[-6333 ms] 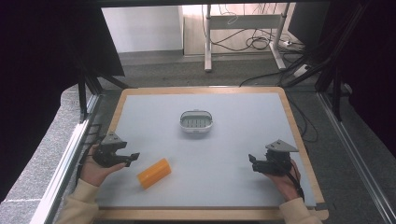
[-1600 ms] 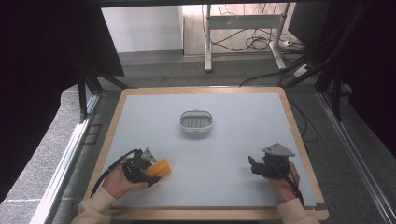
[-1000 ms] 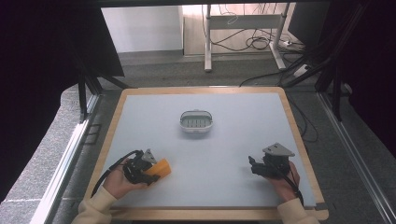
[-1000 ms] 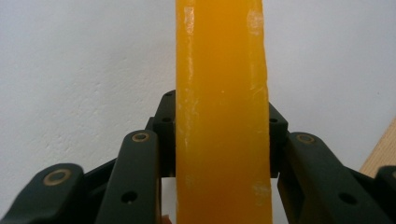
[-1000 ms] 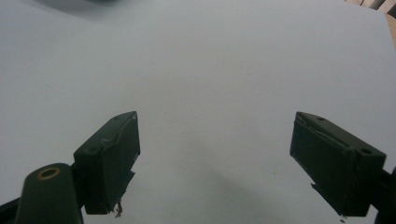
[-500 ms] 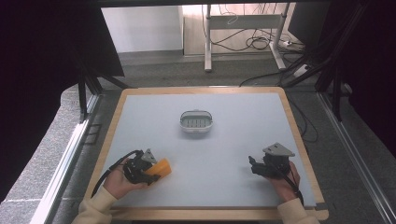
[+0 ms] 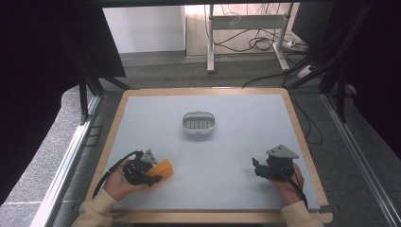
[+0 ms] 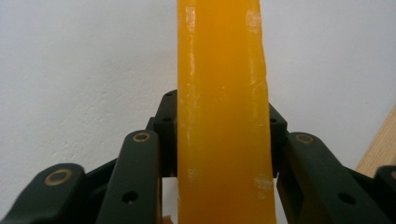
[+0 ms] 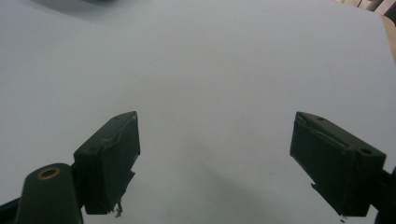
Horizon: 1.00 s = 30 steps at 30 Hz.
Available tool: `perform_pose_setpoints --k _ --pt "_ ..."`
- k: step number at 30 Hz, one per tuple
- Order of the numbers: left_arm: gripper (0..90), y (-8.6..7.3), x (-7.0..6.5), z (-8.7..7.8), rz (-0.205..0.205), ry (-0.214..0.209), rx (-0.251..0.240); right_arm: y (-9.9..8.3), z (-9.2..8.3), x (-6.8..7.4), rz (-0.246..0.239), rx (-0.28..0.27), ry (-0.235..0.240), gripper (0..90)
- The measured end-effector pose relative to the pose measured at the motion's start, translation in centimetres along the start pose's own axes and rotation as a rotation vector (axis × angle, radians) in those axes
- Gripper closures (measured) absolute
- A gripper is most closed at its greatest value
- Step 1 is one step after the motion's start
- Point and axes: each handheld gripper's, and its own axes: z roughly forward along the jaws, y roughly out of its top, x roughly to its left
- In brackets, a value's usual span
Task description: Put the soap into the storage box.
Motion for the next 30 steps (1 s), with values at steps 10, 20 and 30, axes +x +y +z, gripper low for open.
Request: perform_pose_setpoints --k 10,20,30 --pt "62.0 0.0 0.3 -0.9 -0.012 0.006 -0.027 0.0 0.0 0.0 0.001 -0.002 -0.001 16.2" --pt "62.0 0.6 0.7 -1.6 -0.022 0.011 -0.044 0.0 -0.1 0.0 0.005 -0.007 0.003 16.2" --pt "62.0 1.4 0.8 -2.3 -0.02 0.014 -0.058 0.1 -0.2 0.0 0.014 -0.01 0.007 16.2"
